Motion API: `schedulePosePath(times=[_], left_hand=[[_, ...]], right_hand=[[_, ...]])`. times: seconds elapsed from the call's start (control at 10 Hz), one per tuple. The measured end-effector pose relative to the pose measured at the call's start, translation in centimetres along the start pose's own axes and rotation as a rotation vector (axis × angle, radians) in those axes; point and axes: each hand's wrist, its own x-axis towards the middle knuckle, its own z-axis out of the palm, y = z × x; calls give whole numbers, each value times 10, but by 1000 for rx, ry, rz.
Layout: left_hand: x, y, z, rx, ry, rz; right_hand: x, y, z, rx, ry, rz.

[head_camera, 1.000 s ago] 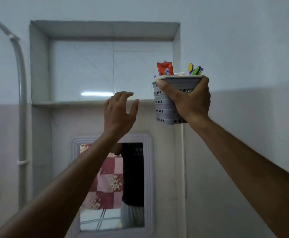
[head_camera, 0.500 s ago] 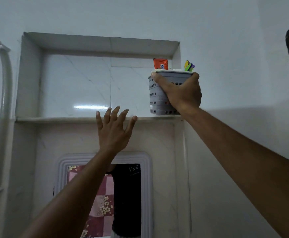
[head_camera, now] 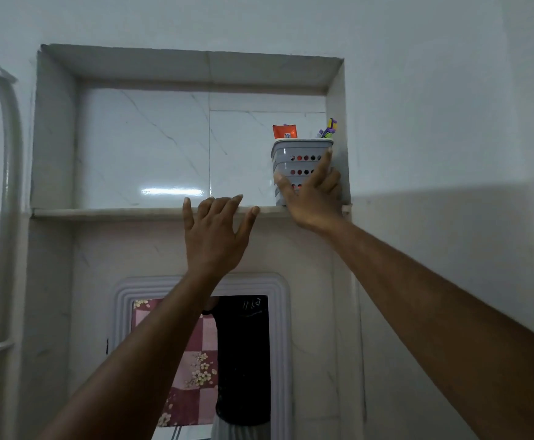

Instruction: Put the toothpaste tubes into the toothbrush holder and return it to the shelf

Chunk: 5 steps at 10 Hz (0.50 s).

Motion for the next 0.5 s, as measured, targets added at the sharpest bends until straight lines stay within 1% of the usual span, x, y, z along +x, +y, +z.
schedulePosePath(times=[0.1, 0.2, 0.3, 0.4, 0.5], left_hand=[[0, 1, -2, -2, -20, -6], [2, 3, -8, -13, -69, -13], [5, 4, -16, -48, -143, -29], [2, 5, -33, -136, -203, -65], [-10, 11, -48, -214, -190, -81]], right_hand=[[-4, 7, 3, -41, -46, -23], [-8, 10, -3, -24, -67, -39], [-20, 15, -14, 3, 62, -81], [-45, 20, -31, 78, 203, -157], [-62, 24, -48, 125, 240, -237]])
